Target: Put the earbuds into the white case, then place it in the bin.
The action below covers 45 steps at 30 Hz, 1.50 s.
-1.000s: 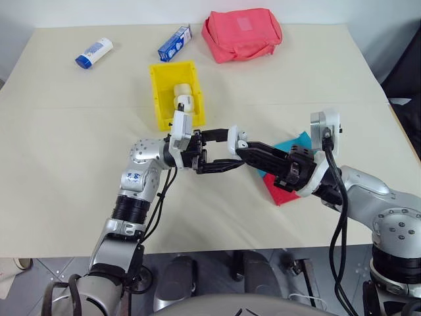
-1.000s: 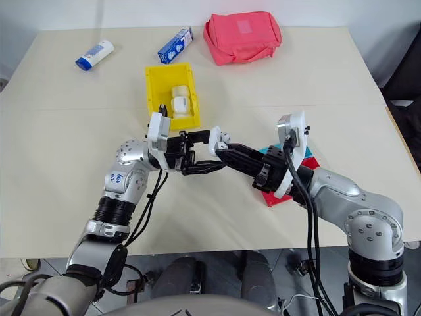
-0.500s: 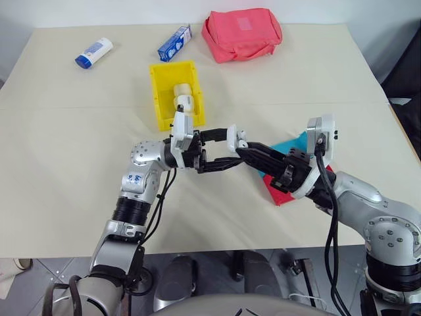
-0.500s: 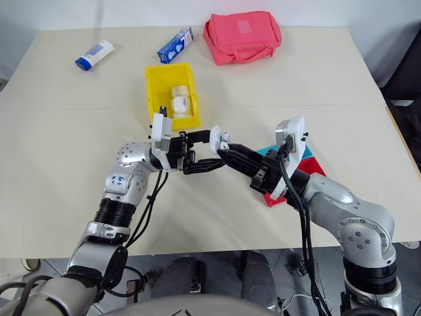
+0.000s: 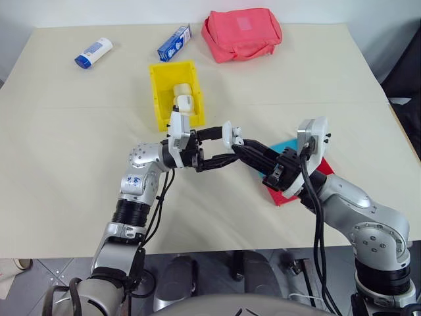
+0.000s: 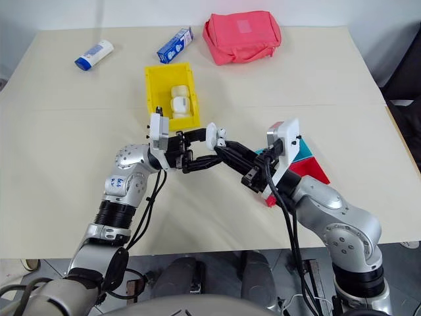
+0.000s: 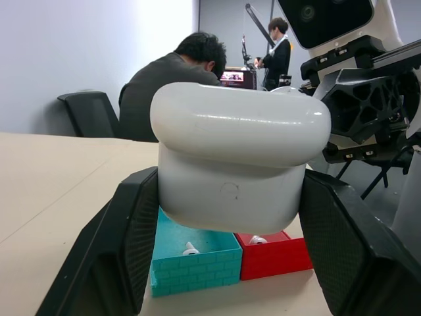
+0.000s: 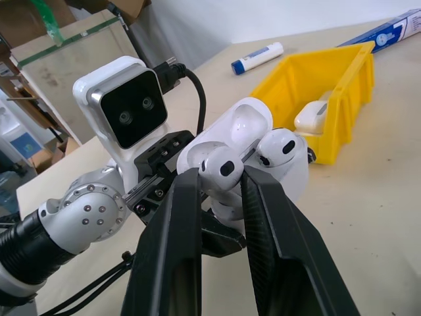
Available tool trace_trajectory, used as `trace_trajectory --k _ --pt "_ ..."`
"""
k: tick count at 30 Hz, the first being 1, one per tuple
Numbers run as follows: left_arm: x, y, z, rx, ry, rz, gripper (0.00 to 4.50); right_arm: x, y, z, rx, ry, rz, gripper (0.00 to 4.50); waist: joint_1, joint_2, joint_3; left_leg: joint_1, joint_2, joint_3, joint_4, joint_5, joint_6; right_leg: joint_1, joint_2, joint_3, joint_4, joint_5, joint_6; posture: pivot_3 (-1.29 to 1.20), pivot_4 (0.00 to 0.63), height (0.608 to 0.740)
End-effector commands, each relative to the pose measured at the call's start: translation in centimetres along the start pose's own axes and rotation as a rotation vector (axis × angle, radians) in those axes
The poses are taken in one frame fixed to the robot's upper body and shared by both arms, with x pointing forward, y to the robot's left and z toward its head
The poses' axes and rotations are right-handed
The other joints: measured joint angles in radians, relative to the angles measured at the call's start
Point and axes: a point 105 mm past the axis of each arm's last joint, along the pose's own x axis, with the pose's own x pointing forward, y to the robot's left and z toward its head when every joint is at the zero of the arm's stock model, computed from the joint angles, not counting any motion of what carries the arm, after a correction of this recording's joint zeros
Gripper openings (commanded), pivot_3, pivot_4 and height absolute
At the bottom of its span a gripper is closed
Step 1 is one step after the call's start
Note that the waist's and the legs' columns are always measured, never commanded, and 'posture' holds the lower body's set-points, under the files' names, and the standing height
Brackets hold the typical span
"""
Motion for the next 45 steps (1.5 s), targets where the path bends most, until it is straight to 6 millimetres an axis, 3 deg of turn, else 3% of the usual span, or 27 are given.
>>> trace_trajectory --k 1,30,45 --pt "1.9 -1.3 3.1 0.135 -0.111 -0.120 2.80 -0.2 -2.4 -2.4 0.003 0.109 -0.140 0.51 0.000 0.000 0.000 0.000 0.000 0.000 0.000 0.000 0.000 0.000 0.000 0.000 0.000 0.000 0.000 0.00 0.150 0.740" --pt "1.6 -1.5 3.4 0.201 -0.109 -0.124 2.80 -0.2 -3.8 -4.2 0.076 0.121 -0.351 0.51 0.000 0.000 0.000 0.000 0.001 0.000 -0.003 0.000 0.000 -0.001 -0.001 0.000 -0.001 0.000 0.000 0.00 0.150 0.740" --pt "1.3 -1.8 3.8 0.058 -0.134 -0.177 2.80 0.2 -2.8 -5.5 -0.123 0.234 -0.220 0.51 -0.002 0.000 0.000 0.000 0.000 0.000 -0.003 0.000 0.001 -0.001 0.001 -0.001 -0.002 0.000 0.000 0.00 0.150 0.740"
